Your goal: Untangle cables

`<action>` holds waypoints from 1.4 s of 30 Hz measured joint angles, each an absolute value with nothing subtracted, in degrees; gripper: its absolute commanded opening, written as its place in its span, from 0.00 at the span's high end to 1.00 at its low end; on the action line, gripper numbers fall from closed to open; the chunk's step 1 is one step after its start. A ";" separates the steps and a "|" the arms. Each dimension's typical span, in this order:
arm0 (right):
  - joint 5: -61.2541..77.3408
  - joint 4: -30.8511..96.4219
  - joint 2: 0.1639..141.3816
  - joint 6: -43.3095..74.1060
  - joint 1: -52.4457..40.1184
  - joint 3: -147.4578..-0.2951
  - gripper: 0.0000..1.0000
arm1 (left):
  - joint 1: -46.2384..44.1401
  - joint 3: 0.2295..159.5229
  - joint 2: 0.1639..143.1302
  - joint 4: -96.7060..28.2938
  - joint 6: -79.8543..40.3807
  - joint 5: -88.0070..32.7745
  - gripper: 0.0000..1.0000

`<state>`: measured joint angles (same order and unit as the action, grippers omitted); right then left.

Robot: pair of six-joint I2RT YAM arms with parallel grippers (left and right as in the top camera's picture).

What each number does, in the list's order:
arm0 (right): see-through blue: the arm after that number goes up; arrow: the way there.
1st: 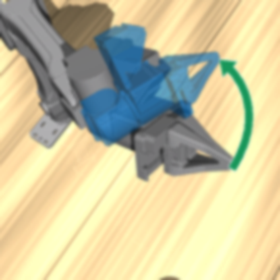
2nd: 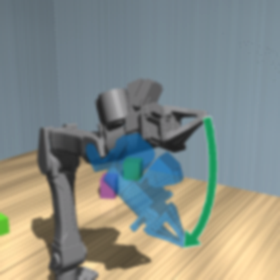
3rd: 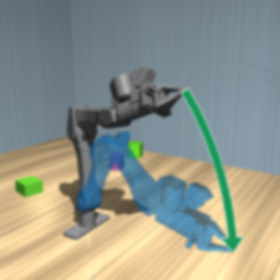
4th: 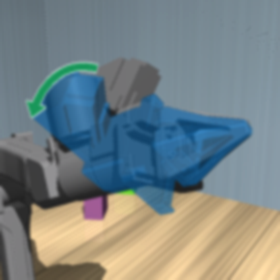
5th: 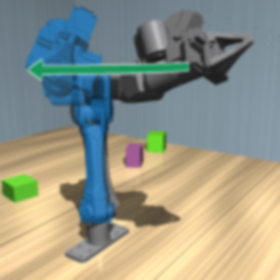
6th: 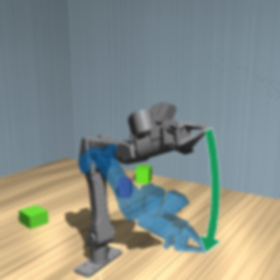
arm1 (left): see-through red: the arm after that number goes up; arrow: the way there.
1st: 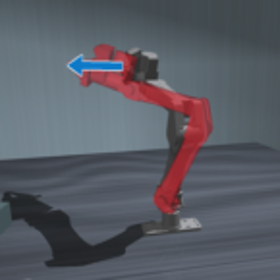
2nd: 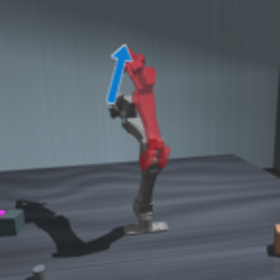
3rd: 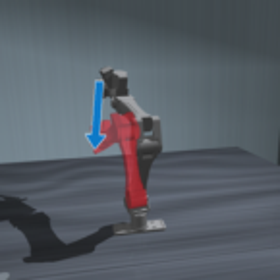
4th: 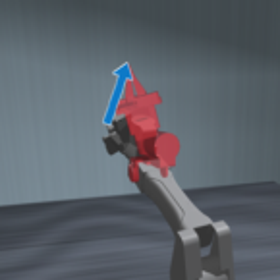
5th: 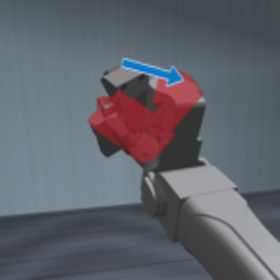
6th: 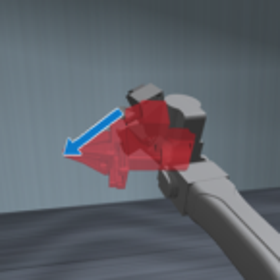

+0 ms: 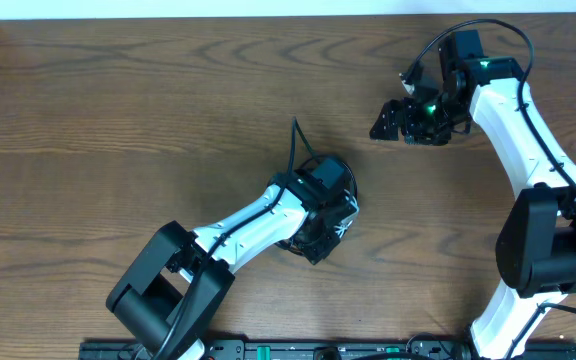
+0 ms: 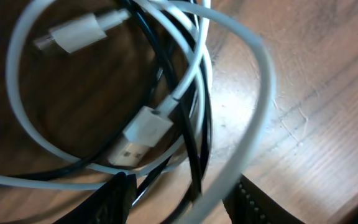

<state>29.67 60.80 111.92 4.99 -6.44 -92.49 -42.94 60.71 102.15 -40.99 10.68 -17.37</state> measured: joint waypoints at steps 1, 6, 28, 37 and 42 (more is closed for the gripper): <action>29.65 60.86 111.92 4.99 -6.44 -92.49 0.18 | -42.98 60.71 102.15 -41.69 10.79 -17.85 0.50; 29.54 60.88 111.92 4.99 -6.44 -92.49 0.17 | -43.70 59.70 102.15 -41.30 10.96 -18.98 0.50; 34.50 62.33 111.92 1.28 -6.44 -92.49 0.31 | -37.19 64.42 88.01 -39.97 4.03 -19.11 0.92; 55.40 60.18 111.07 -9.10 -6.44 -92.49 0.32 | -29.56 67.55 69.06 -34.61 -5.37 -22.06 0.93; 57.63 59.90 108.20 -8.60 -6.28 -92.49 0.34 | -25.89 67.53 67.70 -34.17 -8.86 -22.85 0.93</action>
<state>57.63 59.90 108.20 -8.60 -6.28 -92.49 -25.89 67.53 67.70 -34.17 -8.86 -22.85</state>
